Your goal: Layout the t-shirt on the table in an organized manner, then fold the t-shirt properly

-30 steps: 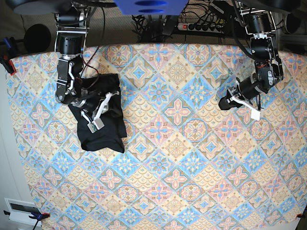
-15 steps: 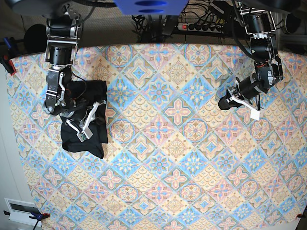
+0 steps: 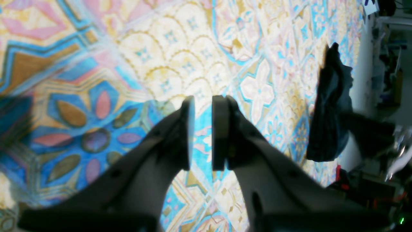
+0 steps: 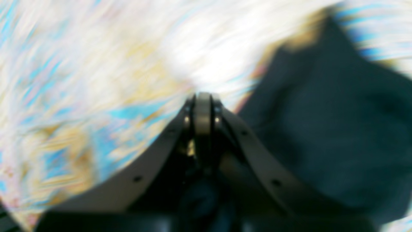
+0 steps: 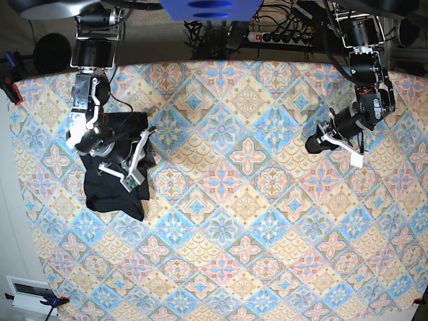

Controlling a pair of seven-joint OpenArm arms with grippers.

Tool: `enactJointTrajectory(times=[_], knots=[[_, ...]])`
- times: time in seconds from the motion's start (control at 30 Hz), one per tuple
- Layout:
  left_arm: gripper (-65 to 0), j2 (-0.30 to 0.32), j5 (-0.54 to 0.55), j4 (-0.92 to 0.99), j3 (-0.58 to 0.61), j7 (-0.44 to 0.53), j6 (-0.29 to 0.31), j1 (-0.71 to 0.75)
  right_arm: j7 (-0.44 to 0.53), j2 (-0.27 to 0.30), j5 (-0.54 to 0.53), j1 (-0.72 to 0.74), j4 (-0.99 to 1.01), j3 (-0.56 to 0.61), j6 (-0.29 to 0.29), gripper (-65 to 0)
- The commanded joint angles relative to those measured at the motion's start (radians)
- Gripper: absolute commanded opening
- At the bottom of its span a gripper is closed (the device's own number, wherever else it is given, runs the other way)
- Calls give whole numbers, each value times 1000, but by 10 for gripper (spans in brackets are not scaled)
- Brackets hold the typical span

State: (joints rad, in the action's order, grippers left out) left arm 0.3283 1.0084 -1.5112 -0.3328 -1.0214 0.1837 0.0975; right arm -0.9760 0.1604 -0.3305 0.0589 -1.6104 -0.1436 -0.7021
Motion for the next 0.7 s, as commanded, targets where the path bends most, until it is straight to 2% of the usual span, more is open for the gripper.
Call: enactJointTrajectory(times=[0.0,0.2,0.37,0.47,0.67], knots=[[-560,12,22,-19,-5,9,9,-12,19,14,-28,11,-52,-35,4,-650],[-560,24,22,-52,-7,-3,9,1,1,14,-131,-136,-204,-164,4,-650],[-560,47,20,-191,-9,-44,6,60,-1,15,-244,-271,-311,-290,4,-650],[-566,84,19,-297,-25,-66,6,118,-1,15,-332,-356,-341,-377,4,-650],[-647,90,19,-441,-164,-145,6,241,-1,15,-523,-503,-345,-528,4,-650]])
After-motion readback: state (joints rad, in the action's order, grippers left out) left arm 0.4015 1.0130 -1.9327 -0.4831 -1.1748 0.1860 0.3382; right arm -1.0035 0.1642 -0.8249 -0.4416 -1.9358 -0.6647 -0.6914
